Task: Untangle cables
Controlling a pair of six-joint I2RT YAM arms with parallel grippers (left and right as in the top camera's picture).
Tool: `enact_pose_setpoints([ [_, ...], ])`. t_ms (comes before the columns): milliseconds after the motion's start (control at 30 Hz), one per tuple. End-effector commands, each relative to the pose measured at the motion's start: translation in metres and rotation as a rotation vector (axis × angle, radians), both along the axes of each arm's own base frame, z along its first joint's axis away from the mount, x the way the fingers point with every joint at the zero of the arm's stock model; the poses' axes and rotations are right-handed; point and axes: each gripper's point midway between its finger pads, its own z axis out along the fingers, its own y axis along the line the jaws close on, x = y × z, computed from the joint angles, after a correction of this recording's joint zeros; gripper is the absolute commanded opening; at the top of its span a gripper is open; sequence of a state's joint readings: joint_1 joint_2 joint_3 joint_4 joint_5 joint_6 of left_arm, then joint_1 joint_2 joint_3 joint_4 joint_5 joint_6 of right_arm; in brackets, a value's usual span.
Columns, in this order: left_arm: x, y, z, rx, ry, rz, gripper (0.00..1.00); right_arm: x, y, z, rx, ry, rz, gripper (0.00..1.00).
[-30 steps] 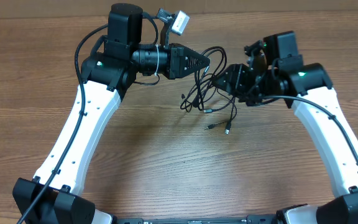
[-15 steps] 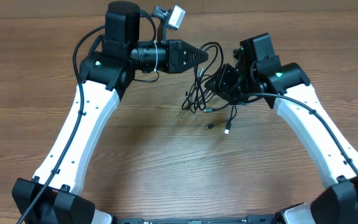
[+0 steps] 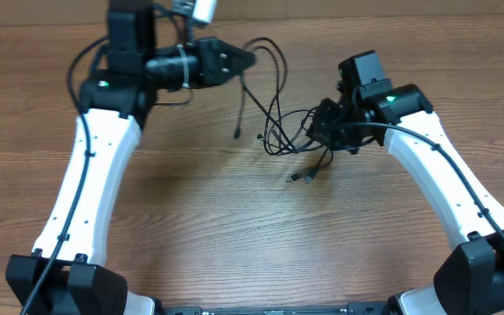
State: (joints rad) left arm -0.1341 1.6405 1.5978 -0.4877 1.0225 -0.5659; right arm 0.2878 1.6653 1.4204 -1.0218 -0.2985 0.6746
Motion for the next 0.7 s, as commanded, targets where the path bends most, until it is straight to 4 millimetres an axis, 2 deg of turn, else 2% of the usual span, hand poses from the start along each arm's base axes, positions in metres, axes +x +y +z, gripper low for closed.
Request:
enact_pose_setpoints([
  [0,0.018,0.038,-0.016,0.087,-0.011,0.114,0.04,0.007,-0.02,0.0,-0.078,-0.05,0.037,0.04],
  [100,0.019,0.07,-0.049,0.223,0.066,0.213,0.04,0.01,-0.022,0.008,-0.086,-0.091,0.079,0.04],
  [233,0.013,0.11,-0.099,0.489,0.19,0.358,0.04,0.014,-0.018,0.035,-0.06,-0.161,0.087,0.04],
  [300,0.008,0.128,-0.117,0.605,0.253,0.42,0.04,0.014,-0.012,0.053,-0.019,-0.2,0.099,0.04],
  [433,0.002,0.147,-0.133,0.714,0.308,0.474,0.05,0.01,0.001,0.078,0.067,-0.239,0.126,0.04],
  [533,0.0,0.159,-0.141,0.777,0.326,0.504,0.13,0.005,0.007,0.09,0.112,-0.257,0.145,0.04],
  [667,0.0,0.15,-0.147,0.782,0.319,0.454,0.3,-0.001,0.015,0.1,0.16,-0.272,0.173,0.04],
])
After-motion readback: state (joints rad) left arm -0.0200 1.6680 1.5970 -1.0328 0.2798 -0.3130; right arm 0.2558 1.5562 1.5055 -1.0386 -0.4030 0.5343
